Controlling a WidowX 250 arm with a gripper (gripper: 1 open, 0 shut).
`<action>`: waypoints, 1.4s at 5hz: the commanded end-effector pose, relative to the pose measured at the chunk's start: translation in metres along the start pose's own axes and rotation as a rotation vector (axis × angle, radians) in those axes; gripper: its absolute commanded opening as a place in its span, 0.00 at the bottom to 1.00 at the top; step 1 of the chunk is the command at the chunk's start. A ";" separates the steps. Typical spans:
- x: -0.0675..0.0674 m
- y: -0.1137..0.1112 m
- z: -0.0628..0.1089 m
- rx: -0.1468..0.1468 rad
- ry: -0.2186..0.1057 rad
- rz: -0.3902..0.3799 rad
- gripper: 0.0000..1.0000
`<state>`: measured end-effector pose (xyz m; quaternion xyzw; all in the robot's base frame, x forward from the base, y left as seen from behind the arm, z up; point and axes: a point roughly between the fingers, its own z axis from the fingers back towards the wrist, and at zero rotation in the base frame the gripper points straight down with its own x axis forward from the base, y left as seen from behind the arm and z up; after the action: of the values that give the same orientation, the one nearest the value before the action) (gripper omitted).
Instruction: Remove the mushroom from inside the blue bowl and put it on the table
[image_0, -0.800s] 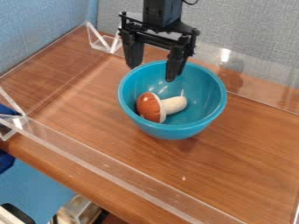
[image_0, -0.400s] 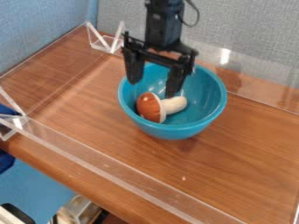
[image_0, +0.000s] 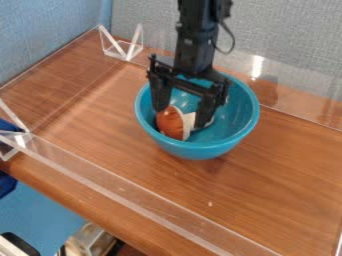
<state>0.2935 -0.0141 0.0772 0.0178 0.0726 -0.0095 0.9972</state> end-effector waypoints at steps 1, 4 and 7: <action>0.004 -0.002 0.002 0.012 -0.026 -0.004 1.00; 0.005 -0.002 0.008 0.006 -0.034 0.008 0.00; 0.005 0.005 0.069 -0.029 -0.148 0.043 0.00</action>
<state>0.3037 -0.0172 0.1235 0.0068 0.0357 0.0019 0.9993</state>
